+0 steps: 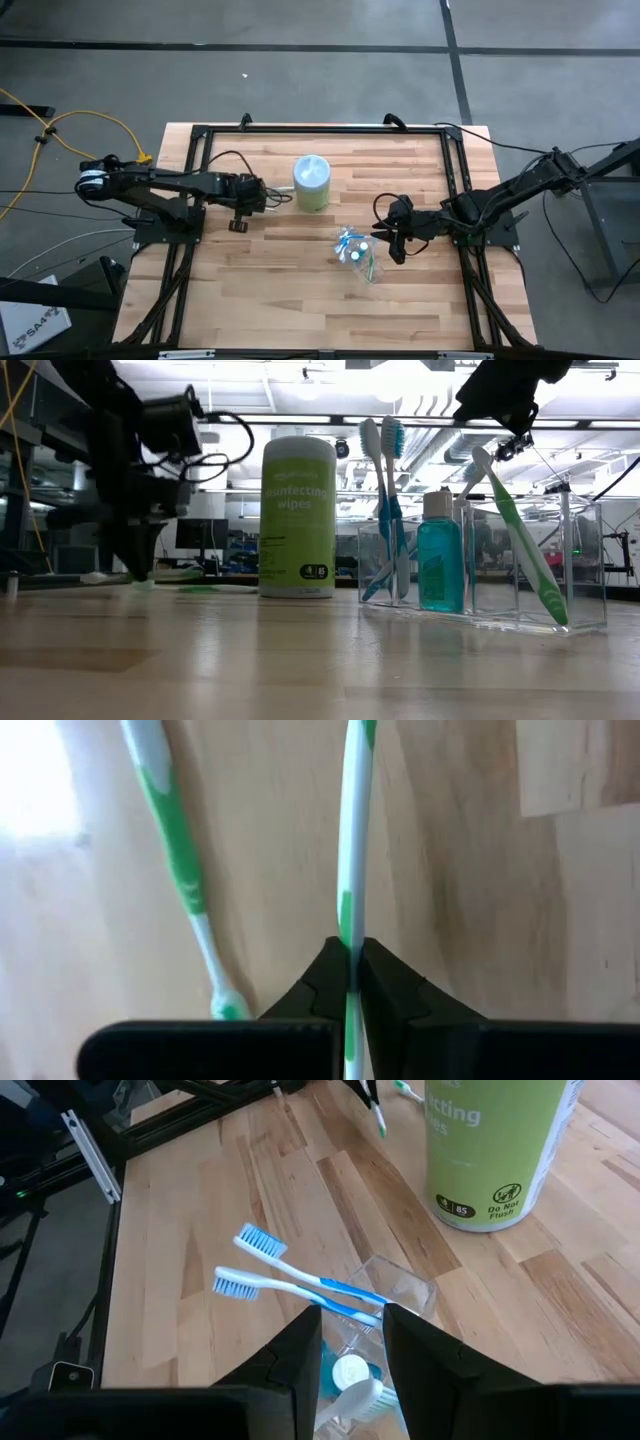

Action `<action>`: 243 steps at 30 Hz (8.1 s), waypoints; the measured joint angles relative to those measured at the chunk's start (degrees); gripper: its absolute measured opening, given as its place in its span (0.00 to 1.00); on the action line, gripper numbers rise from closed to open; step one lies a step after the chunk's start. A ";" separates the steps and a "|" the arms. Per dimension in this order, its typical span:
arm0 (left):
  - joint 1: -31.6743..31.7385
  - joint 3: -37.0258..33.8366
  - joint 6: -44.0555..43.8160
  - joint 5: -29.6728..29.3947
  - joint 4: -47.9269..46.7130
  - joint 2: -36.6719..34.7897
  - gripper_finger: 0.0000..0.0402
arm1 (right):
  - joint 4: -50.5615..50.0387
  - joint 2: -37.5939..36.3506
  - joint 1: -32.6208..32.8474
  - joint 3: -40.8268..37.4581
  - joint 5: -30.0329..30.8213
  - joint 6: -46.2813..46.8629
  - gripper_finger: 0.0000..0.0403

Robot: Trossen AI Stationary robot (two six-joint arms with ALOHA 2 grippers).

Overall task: Pick & Place toothbrushing station
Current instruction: Put the bottom green toothbrush into the transparent organizer

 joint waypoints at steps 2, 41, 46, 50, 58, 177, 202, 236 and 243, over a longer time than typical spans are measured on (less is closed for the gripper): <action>-1.85 0.38 -0.04 -0.84 0.11 -1.29 0.01 | 0.01 0.00 0.00 0.00 0.00 -0.02 0.25; -44.56 5.88 73.07 -31.90 69.82 9.66 0.01 | 31.80 4.76 -0.26 0.01 -8.56 -1.26 0.25; -43.71 6.00 84.03 -31.68 82.86 16.54 0.01 | 38.81 10.74 -1.56 0.02 -14.70 3.29 0.25; -43.37 7.08 85.82 -29.30 83.79 18.56 0.01 | 43.89 15.79 -2.80 0.02 -17.72 5.50 0.25; -43.79 7.74 87.05 -22.67 84.77 19.00 0.01 | 54.61 21.35 -6.87 0.02 -24.38 6.30 0.25; -35.23 8.76 85.00 -1.93 89.25 19.00 0.16 | 58.36 21.44 -7.30 0.00 -32.63 9.02 0.01; -39.97 8.76 9.32 -41.14 94.33 18.82 0.16 | 14.56 -2.17 4.10 0.02 3.05 -8.49 0.01; -42.96 9.03 -10.28 -47.05 92.50 18.50 0.16 | 2.95 11.03 22.78 0.02 29.45 9.47 0.01; -42.96 9.03 -10.26 -46.99 92.50 18.50 0.16 | 2.92 14.33 25.21 0.01 33.51 19.49 0.01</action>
